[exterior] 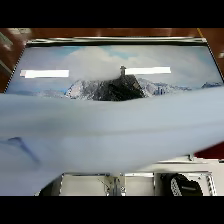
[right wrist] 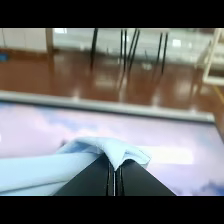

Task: Fold the shirts.

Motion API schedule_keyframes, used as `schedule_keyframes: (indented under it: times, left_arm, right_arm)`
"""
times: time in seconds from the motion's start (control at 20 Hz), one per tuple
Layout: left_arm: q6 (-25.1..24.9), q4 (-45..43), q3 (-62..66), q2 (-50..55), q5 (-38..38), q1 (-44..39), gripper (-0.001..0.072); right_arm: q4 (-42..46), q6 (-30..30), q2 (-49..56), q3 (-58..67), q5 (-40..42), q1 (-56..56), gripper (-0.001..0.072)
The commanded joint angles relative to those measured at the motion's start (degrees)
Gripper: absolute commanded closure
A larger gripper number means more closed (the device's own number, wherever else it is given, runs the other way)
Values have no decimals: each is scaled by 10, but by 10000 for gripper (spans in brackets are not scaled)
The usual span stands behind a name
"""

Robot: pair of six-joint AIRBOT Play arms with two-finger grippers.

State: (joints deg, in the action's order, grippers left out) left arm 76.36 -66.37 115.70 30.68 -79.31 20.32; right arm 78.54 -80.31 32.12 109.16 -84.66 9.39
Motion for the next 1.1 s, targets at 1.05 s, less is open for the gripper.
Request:
schedule_keyframes:
  times: [1.05]
  left_arm:
    - [-63, 51, -557, 408, 536, -143, 669]
  right_arm:
    - [-41, -37, 493, -435, 651, -136, 645]
